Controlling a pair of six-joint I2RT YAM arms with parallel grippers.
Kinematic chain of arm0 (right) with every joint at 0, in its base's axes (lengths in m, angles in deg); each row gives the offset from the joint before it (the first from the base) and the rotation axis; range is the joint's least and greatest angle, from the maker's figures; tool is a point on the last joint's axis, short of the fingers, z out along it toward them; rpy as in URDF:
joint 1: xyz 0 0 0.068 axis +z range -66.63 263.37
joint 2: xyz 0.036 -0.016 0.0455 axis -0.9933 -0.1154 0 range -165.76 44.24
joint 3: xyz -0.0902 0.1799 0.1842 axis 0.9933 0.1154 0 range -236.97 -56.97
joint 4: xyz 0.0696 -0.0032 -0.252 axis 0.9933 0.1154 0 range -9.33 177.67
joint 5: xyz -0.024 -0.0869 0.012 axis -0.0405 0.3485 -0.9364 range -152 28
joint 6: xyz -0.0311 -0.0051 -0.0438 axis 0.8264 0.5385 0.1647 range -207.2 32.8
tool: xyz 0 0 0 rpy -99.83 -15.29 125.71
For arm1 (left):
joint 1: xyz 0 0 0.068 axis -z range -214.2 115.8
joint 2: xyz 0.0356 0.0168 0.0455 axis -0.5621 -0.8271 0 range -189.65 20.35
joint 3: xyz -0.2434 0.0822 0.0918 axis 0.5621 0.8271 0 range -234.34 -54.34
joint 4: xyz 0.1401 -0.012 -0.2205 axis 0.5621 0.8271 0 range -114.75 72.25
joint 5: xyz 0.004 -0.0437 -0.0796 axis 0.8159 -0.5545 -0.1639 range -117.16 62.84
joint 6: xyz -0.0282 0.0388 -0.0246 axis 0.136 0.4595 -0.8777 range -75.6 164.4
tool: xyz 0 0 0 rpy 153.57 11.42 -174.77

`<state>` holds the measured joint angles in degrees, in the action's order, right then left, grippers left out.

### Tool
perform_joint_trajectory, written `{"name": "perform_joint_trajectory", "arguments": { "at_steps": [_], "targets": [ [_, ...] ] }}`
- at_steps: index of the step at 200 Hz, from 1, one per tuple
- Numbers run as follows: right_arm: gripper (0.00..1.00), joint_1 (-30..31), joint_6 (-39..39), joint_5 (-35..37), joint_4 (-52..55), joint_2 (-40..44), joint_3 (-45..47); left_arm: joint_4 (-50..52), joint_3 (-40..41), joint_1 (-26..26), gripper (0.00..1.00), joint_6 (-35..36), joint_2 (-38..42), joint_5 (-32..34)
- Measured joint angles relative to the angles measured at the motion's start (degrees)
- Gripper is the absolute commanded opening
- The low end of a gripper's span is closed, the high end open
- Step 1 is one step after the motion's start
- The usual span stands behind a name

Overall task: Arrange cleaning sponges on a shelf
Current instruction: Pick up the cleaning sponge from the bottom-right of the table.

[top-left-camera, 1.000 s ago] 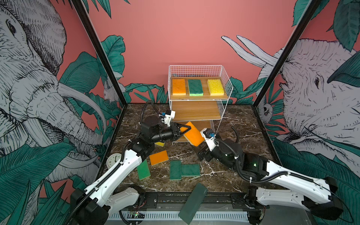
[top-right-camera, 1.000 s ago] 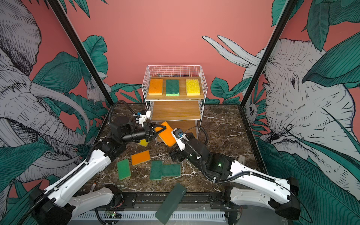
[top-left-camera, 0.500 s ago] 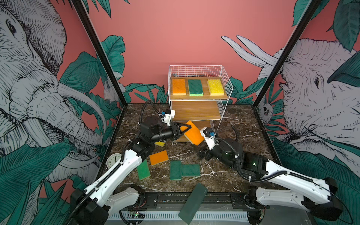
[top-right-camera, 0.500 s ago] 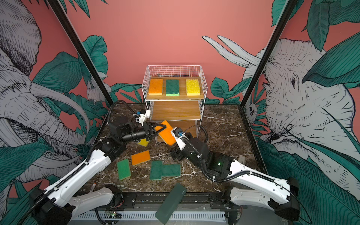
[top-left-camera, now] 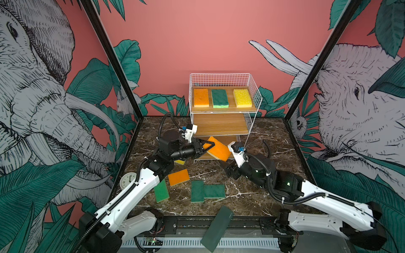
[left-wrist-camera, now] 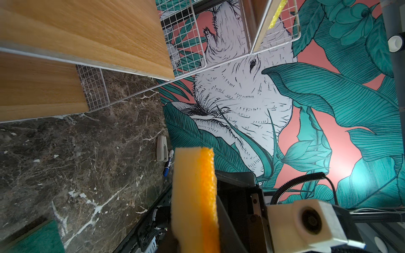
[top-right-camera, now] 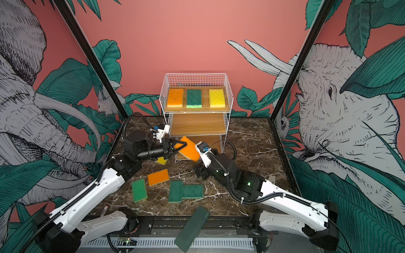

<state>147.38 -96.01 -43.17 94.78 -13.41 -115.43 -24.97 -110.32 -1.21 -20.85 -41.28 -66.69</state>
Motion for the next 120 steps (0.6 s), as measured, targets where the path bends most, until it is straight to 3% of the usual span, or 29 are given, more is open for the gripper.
{"name": "perform_joint_trajectory", "arguments": {
  "at_steps": [48, 120],
  "targets": [
    [0.99, -0.07, 0.52, -1.27, 1.88, 0.24, 0.0, 0.87, -1.01, 0.09, 0.13, 1.49, -0.02, -0.63],
    [0.99, -0.31, 5.66, -2.01, 2.69, 5.79, 2.97, 3.85, -3.98, 0.09, 0.12, 4.17, -0.44, -4.17]
  ]
}}
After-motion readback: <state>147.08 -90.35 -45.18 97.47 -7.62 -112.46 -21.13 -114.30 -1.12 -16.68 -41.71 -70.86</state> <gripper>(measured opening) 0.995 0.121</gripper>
